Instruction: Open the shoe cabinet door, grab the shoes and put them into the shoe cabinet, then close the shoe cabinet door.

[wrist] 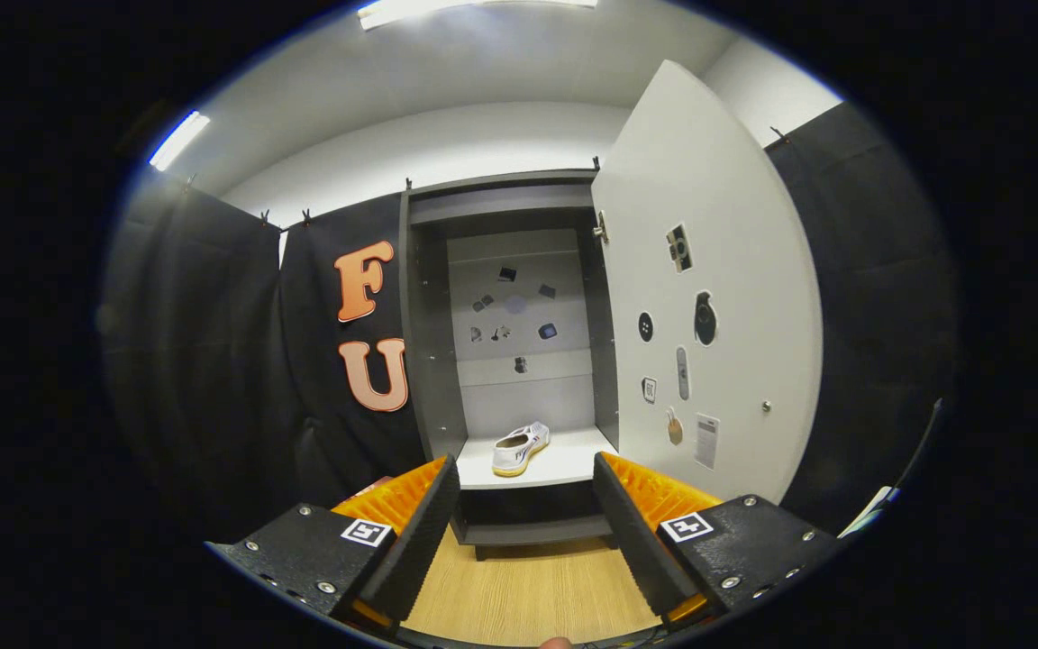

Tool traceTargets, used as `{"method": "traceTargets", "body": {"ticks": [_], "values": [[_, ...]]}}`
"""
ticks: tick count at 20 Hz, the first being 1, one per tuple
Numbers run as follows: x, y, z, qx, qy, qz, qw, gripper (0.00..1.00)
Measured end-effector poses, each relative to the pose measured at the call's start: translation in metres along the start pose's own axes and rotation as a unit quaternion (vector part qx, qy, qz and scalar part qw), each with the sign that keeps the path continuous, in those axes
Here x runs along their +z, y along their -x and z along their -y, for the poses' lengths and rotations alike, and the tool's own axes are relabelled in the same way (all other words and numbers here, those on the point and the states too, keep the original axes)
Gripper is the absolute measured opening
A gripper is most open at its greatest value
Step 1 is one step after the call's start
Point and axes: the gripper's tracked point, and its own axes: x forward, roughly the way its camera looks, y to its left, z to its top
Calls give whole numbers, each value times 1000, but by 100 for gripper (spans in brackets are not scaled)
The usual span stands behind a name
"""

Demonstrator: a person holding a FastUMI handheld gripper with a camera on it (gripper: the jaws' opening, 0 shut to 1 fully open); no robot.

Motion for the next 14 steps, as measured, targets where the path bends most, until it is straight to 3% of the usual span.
{"method": "traceTargets", "body": {"ticks": [14], "values": [[5,55,35,-10,1,7,1000,93]]}}
